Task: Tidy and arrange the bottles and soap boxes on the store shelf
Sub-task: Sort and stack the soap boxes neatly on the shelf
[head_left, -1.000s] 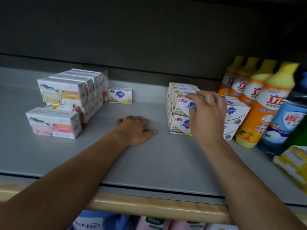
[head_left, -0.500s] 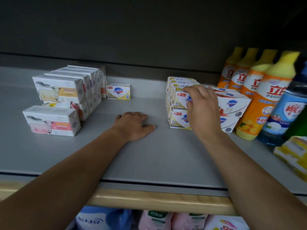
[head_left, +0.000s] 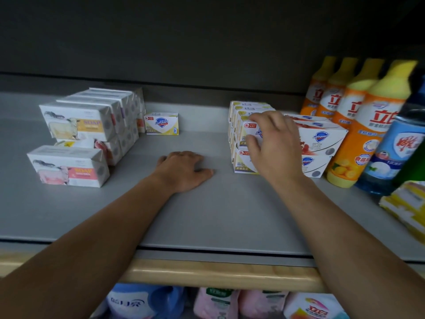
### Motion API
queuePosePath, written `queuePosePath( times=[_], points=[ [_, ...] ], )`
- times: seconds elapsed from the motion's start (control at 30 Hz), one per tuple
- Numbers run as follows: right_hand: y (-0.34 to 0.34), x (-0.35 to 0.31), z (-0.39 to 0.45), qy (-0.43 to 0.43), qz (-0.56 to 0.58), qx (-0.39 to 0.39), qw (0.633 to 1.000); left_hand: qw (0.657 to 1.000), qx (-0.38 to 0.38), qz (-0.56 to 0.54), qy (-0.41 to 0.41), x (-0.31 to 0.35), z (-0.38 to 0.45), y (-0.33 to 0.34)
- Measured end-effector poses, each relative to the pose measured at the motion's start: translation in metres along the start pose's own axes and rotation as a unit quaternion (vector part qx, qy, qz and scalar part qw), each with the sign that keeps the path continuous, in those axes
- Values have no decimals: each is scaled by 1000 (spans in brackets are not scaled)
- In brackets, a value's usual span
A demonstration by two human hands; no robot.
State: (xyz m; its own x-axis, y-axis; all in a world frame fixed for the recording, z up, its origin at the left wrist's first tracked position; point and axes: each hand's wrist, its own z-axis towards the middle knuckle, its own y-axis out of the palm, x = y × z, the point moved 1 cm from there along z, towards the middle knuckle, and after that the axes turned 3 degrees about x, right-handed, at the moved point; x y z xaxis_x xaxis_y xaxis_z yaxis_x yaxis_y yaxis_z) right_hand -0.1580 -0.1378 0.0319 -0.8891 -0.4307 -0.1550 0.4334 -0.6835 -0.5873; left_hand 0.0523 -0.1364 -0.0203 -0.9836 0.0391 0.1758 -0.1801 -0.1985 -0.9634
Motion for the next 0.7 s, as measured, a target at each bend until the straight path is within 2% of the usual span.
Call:
queuePosePath(
  times=[0.2,0.3,0.53,0.7],
  points=[
    [5,-3,-3,1,3,26,1000,996,46,-78,-22,-11,10,-11],
    [7,-4,-3,8,7,36,999,994,70,-75,-35,-25,33,-16],
    [16,-4,0,23,13,36,999,983,153,48,-91,-73,109,-12],
    [21,-3,1,31,34,69,997,981,118,86,-129,-86,137,-13]
  ],
)
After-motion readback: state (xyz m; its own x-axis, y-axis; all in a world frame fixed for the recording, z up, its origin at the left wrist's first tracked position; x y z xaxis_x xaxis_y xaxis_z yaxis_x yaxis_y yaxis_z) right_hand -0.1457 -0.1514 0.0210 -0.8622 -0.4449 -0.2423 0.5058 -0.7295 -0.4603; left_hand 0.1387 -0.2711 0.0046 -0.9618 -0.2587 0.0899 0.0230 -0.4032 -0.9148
